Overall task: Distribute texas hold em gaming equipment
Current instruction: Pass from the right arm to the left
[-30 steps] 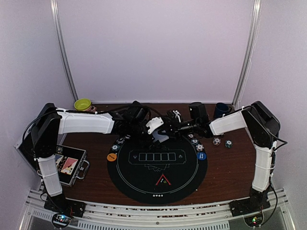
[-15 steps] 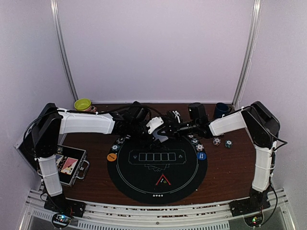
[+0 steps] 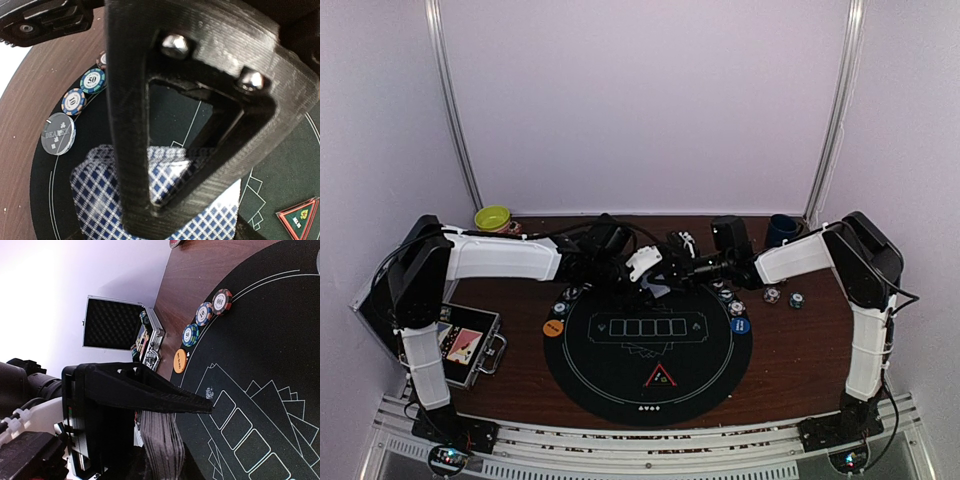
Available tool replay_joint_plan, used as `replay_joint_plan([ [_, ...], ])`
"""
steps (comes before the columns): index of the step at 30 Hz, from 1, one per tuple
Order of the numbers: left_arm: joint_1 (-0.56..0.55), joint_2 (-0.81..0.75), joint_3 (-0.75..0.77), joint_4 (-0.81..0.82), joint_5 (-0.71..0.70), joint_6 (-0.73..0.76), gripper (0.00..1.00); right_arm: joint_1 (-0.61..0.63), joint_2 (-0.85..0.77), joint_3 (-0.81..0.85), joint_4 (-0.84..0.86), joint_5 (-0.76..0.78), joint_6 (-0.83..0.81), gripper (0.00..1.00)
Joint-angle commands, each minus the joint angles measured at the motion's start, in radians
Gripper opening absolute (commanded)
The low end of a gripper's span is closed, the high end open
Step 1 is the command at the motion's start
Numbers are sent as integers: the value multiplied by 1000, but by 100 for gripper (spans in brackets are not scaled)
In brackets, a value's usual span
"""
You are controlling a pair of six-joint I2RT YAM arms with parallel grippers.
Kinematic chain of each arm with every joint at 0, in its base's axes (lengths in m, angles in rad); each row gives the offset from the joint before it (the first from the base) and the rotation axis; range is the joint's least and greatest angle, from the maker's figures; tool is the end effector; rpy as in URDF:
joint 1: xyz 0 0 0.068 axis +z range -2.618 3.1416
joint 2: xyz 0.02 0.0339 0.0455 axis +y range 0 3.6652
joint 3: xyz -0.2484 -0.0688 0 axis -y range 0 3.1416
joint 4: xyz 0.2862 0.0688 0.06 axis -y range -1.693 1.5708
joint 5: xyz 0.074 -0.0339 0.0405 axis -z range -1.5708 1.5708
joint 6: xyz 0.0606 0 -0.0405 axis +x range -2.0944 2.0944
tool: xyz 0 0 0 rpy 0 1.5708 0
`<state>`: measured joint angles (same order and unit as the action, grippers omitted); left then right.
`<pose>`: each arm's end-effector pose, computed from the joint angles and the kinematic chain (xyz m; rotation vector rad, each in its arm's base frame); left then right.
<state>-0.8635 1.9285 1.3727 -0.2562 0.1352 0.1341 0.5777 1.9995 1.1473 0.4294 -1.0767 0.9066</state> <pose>0.3018 -0.3656 0.1489 1.2213 2.1047 -0.4998 0.3483 0.2907 0.1213 -0.4762 2.3011 1.9229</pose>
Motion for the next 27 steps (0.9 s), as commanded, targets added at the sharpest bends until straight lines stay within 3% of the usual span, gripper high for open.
replay_joint_plan([
  [1, 0, -3, 23, 34, -7, -10, 59, 8, -38, 5, 3, 8, -26, 0],
  [5, 0, -12, 20, 29, -14, -10, 54, 8, -35, 6, -4, 9, -31, 5],
  [13, -5, -39, 4, -6, -25, -31, 51, 8, -47, 47, -106, 5, -112, 35],
  [16, -15, -64, -20, -9, -29, -44, 51, 8, -45, 55, -131, 7, -135, 41],
  [27, -34, -112, -114, -57, -21, -101, 51, 38, 7, 51, -73, -56, -87, 46],
])
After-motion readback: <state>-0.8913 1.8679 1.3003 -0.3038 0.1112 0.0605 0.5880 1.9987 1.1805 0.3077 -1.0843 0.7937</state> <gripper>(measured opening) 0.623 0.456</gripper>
